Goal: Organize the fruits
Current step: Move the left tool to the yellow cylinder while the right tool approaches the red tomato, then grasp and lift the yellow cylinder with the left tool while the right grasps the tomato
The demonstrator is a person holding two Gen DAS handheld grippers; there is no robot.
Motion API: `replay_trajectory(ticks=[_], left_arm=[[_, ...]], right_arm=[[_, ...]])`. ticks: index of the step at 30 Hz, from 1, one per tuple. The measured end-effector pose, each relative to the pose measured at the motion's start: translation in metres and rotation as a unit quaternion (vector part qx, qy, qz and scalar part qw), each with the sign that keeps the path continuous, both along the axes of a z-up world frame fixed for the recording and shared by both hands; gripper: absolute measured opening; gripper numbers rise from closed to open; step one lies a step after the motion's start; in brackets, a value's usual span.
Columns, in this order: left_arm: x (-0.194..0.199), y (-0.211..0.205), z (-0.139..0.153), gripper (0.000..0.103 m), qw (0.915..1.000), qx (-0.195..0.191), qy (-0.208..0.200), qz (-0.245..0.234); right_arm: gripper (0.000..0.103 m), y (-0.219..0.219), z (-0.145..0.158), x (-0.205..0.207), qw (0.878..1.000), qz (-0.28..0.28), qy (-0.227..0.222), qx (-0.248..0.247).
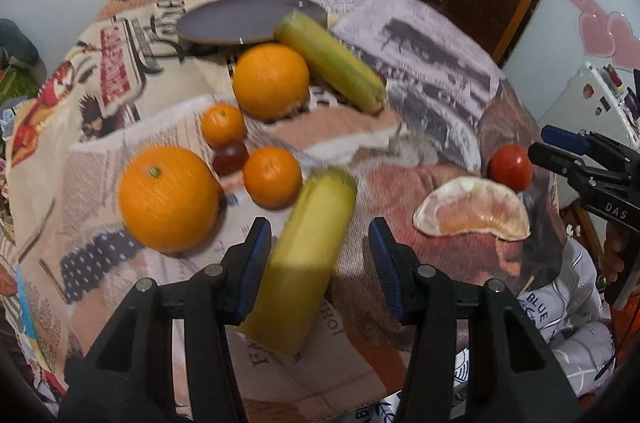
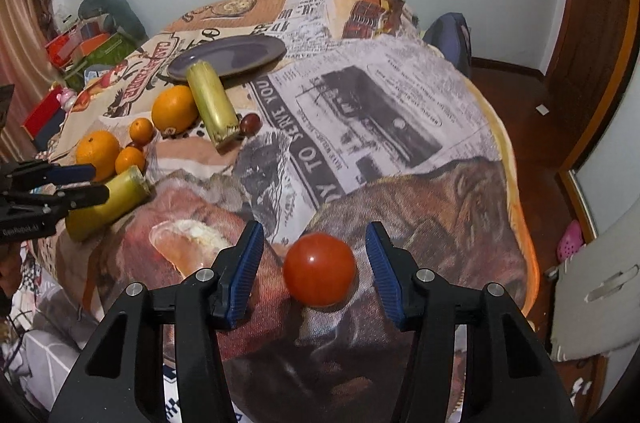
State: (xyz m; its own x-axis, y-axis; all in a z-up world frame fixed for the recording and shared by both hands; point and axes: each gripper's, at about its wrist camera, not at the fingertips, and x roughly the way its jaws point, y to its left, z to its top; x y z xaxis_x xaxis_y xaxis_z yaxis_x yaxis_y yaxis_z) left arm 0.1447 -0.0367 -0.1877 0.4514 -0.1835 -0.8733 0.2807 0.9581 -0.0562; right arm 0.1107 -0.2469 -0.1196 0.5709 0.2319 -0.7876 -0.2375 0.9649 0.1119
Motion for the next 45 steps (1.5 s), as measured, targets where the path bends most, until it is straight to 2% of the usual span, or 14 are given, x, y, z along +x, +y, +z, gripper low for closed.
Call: replay_trajectory(ticks=[2, 12, 25, 27, 35, 41, 45], left_arm=[[0.0, -0.002, -0.003, 0.051, 0.9999, 0.012, -0.003, 0.001], [0.017, -0.001, -0.022, 0.051, 0.9995, 0.009, 0.03, 0.011], [0.032, -0.014, -0.029, 0.051, 0.9997, 0.011, 0.017, 0.011], [0.031, -0.015, -0.028, 0.049, 0.9997, 0.016, 0.013, 0.009], [0.029, -0.003, -0.016, 0.043, 0.9996, -0.01, 0.007, 0.025], [0.023, 0.007, 0.007, 0.039, 0.9987, -0.025, -0.022, 0.039], [0.016, 0.014, 0.031, 0.038, 0.9967, -0.034, -0.057, 0.047]], right_arm=[[0.05, 0.0, -0.006, 0.001, 1.0, -0.001, 0.01, 0.0], [0.05, -0.005, -0.026, 0.008, 0.999, -0.002, 0.039, 0.01], [0.05, 0.006, -0.039, 0.011, 0.998, 0.02, 0.059, 0.018], [0.047, 0.006, -0.039, 0.009, 0.998, 0.017, 0.054, 0.01], [0.044, 0.005, -0.028, 0.011, 0.999, 0.012, 0.041, 0.016], [0.044, 0.015, 0.001, 0.017, 0.999, 0.023, 0.001, 0.022], [0.044, 0.028, 0.023, 0.024, 0.999, 0.037, -0.03, 0.022]])
